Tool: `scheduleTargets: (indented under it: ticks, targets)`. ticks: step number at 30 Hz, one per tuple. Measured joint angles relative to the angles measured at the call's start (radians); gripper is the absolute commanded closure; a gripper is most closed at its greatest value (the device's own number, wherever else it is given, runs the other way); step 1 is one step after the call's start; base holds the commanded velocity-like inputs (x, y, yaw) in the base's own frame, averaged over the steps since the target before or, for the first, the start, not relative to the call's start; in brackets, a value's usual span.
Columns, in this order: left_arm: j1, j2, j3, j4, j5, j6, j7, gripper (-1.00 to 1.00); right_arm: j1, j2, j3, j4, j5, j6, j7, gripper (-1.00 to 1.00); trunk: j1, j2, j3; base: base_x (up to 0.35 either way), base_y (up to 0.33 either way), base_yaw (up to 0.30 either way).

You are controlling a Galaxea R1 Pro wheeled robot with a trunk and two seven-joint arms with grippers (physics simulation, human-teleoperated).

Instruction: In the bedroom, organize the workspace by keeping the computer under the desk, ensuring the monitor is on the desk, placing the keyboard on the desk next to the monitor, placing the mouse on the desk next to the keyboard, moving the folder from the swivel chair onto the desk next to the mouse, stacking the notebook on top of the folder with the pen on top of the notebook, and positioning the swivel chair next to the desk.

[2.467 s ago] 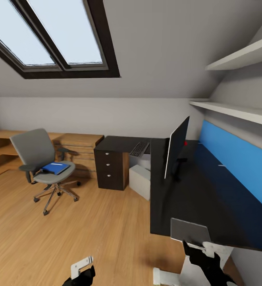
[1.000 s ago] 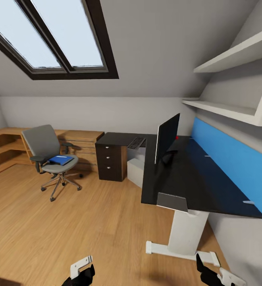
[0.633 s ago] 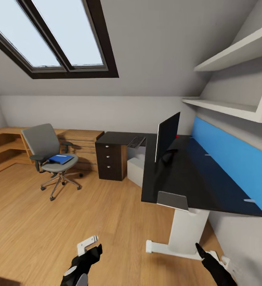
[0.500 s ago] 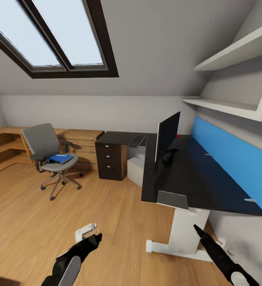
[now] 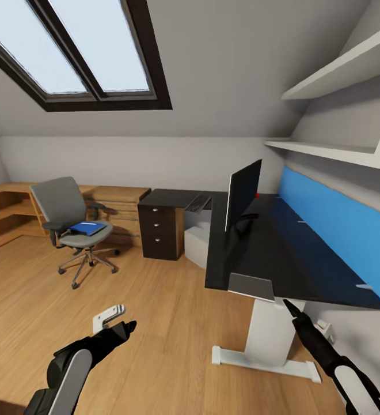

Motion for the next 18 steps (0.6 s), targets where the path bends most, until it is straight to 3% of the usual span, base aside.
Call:
scheduleTargets:
  ticks: [6,18]
  targets:
    - [0.0,0.003,0.006,0.003,-0.004,0.004,-0.001,-1.0,-0.001,-0.002,0.004,0.005,0.009,0.0,0.088,-1.0,0.023,-0.042,-0.019,0.0,0.0,0.0]
    - [0.0,-0.001,0.003,0.01,0.002,0.004,0.0,-1.0,-0.001,-0.002,0.005,0.037,0.013,-0.009,0.11,-1.0,0.069,-0.126,-0.056,0.0,0.0,0.0]
